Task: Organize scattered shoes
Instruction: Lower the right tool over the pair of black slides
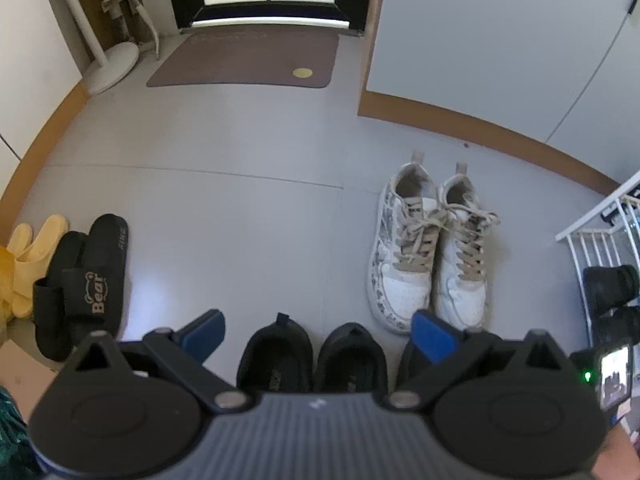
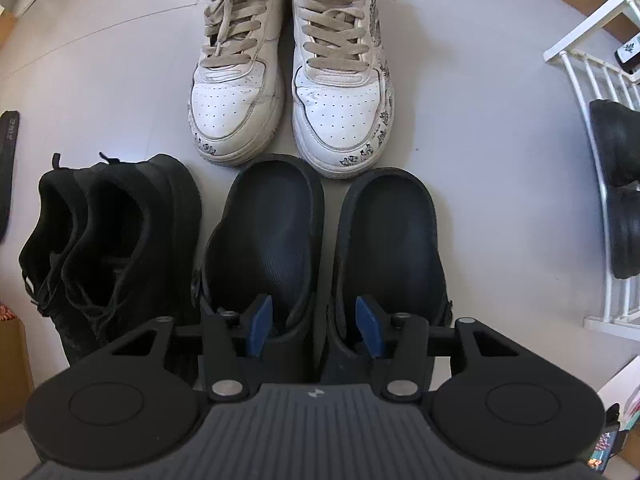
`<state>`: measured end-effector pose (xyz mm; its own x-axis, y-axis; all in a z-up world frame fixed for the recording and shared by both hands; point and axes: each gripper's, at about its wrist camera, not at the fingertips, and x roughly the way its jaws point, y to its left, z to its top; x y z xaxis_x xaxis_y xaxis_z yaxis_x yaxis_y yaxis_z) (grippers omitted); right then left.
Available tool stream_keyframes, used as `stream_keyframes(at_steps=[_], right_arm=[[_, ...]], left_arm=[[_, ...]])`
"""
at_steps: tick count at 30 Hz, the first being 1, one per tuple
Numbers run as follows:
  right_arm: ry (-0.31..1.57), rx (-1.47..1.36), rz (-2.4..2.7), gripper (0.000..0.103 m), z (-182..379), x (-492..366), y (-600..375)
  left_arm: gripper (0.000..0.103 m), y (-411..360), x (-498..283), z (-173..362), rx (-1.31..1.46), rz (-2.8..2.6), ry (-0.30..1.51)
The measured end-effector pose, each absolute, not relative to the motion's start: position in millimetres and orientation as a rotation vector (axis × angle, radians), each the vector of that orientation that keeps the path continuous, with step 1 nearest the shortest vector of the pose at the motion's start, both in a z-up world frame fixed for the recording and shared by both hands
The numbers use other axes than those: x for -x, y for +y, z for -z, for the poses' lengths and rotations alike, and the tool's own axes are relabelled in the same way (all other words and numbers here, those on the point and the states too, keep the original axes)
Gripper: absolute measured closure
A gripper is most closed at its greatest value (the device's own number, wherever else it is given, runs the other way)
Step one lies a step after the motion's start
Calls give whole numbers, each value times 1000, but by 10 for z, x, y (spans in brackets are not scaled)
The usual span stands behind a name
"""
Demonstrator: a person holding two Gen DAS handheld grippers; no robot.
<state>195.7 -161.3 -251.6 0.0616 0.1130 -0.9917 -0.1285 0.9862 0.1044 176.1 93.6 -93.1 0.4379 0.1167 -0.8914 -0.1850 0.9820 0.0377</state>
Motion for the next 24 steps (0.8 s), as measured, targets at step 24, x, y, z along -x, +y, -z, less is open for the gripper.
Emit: stream_keyframes(at_steps=[24], right_arm=[[1566,46,-179,74,3076,-1910,-1566]], left_arm=[[2,748,-1804,924,34,-142,1092]])
